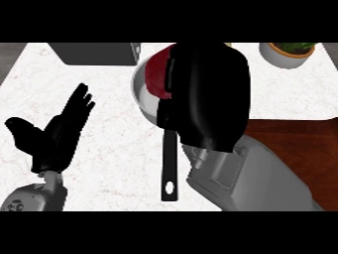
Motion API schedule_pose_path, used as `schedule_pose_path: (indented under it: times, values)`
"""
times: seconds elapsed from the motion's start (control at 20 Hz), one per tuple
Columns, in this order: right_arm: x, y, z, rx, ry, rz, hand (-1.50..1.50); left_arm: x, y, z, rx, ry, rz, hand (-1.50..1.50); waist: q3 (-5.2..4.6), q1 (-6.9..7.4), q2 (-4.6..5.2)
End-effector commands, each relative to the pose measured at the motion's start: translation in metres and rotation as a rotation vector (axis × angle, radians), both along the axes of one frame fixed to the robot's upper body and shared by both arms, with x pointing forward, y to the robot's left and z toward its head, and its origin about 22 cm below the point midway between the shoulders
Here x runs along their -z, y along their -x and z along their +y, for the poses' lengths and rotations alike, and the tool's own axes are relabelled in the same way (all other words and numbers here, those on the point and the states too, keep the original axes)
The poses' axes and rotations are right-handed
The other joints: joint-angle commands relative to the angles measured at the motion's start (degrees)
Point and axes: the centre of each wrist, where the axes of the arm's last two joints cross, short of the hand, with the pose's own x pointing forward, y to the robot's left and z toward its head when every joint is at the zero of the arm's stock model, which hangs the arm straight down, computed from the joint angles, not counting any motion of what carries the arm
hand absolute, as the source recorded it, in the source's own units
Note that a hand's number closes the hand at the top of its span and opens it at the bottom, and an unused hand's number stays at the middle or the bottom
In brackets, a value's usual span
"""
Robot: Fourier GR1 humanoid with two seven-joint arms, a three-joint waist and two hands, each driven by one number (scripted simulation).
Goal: Pick the pear from the tray and place it in the pot
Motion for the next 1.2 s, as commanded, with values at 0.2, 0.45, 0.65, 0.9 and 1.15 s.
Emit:
schedule_pose_path:
  times: [0.2,0.45,0.65,0.9,1.15]
  values:
    - [0.035,-0.043,0.018,0.094,-0.01,0.236,1.5,-0.003,-0.001,-0.014,0.017,0.006,-0.019,0.0,0.07,0.77,0.3]
    - [0.058,-0.066,-0.009,0.179,-0.267,0.322,-1.5,0.0,0.003,-0.001,0.035,-0.009,-0.003,0.0,0.09,1.75,0.56]
    - [0.077,-0.062,-0.008,0.118,-0.423,0.332,-1.5,-0.001,-0.007,-0.011,0.042,-0.003,-0.029,0.0,0.1,1.66,0.69]
    - [0.057,-0.06,-0.013,0.085,-0.575,0.049,-1.5,0.007,0.002,-0.005,0.02,-0.003,0.001,0.0,0.11,0.67,0.2]
    - [0.055,-0.062,-0.035,0.162,-0.677,-0.172,-1.5,0.001,0.006,0.002,-0.02,0.019,0.016,0.0,0.13,-0.58,-0.21]
